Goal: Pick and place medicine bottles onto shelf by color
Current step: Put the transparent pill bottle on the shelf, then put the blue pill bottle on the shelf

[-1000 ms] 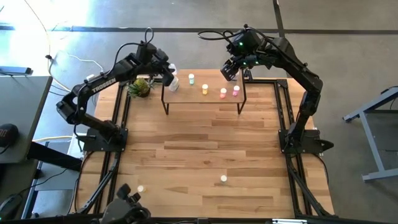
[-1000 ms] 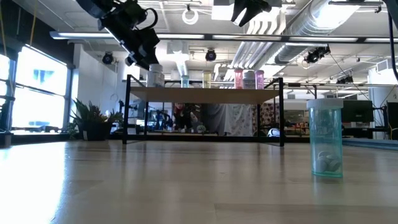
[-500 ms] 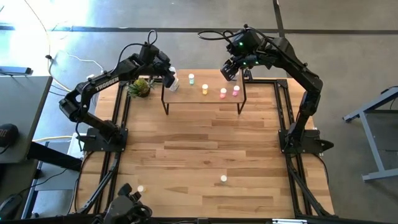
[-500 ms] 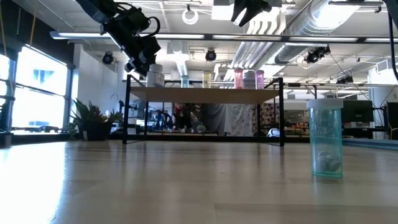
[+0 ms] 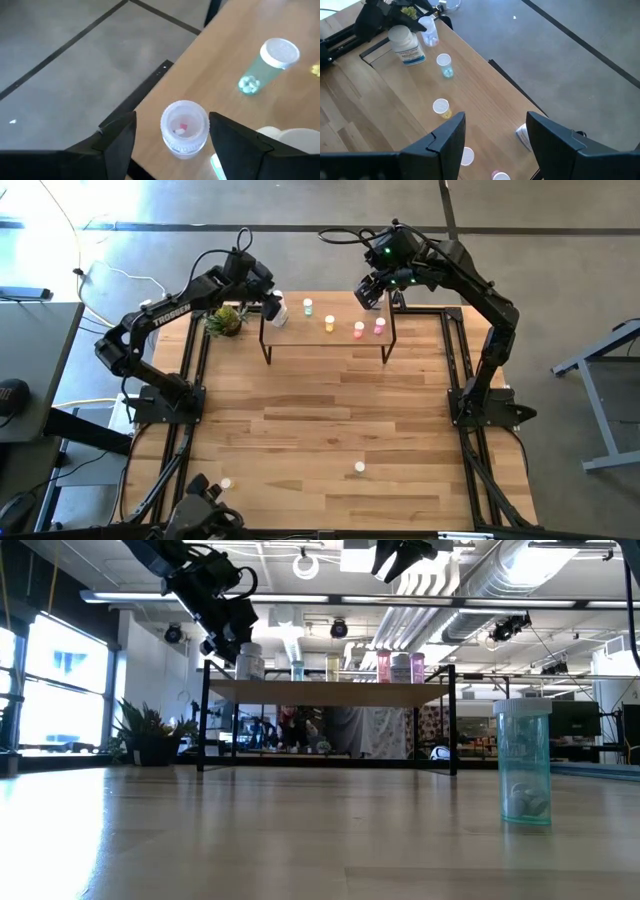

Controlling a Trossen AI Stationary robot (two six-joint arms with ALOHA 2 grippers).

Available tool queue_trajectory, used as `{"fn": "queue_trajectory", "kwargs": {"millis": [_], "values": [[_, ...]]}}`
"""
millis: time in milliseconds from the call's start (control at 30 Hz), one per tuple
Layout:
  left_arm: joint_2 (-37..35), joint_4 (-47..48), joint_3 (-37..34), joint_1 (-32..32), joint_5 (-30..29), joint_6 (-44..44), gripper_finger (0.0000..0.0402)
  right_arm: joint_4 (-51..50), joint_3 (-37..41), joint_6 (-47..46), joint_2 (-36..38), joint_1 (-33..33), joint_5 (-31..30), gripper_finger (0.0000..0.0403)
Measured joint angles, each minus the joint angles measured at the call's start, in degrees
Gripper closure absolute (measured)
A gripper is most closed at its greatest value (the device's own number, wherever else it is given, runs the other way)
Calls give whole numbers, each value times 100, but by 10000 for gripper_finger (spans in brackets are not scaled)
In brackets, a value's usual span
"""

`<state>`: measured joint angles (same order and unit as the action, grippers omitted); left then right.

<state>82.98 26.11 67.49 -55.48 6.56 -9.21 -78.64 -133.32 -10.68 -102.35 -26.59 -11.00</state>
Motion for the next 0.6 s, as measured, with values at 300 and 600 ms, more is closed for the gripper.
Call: {"fn": "queue_trajectory", "kwargs": {"millis": [300, 600], "values": [[-70, 556, 785, 0, -274, -227, 158, -170, 0, -105, 0, 150, -9, 202], [-173, 1605, 1405, 96, -232, -492, 158, -583, 0, -344, 0, 748, -65, 202]]}}
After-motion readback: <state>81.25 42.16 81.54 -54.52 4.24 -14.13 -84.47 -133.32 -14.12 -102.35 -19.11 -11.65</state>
